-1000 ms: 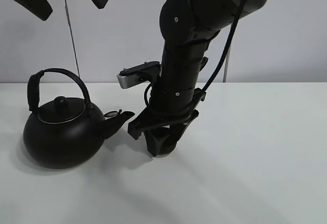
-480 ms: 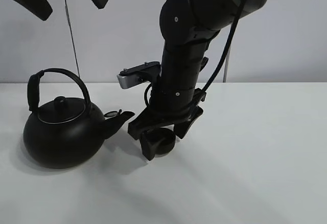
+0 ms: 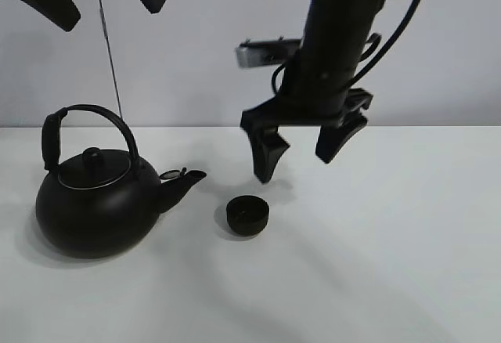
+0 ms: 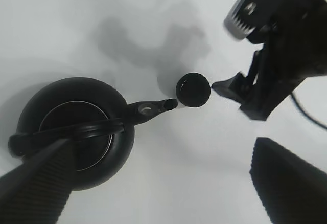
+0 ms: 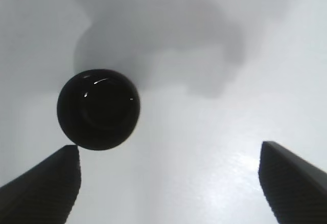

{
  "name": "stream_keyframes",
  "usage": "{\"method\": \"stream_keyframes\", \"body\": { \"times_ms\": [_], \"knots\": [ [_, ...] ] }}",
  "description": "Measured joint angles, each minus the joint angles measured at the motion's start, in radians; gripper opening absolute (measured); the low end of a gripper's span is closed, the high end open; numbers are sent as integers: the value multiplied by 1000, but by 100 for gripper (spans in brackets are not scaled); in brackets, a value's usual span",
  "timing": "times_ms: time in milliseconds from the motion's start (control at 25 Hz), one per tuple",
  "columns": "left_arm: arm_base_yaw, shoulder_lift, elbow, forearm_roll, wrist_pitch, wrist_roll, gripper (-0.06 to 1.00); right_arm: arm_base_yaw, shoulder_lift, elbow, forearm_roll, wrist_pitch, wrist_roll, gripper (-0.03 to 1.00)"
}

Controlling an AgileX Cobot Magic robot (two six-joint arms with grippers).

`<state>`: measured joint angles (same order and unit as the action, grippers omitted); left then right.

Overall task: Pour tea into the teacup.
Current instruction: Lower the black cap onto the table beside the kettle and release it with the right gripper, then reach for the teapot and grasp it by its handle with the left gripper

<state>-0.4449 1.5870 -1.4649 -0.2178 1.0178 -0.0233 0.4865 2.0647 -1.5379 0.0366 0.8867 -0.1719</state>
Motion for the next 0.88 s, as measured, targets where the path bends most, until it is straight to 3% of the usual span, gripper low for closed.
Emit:
{"method": "stream_keyframes", "body": {
  "times_ms": [360,520,880],
  "knots": [
    [0,0,0,0,-1,0,67,-250,-251,0,280,42,48,65],
    [0,0,0,0,-1,0,67,-296,-308,0,297,75,67,65],
    [0,0,0,0,-1,0,67,-299,-306,0,291,113,71,65]
  ]
}}
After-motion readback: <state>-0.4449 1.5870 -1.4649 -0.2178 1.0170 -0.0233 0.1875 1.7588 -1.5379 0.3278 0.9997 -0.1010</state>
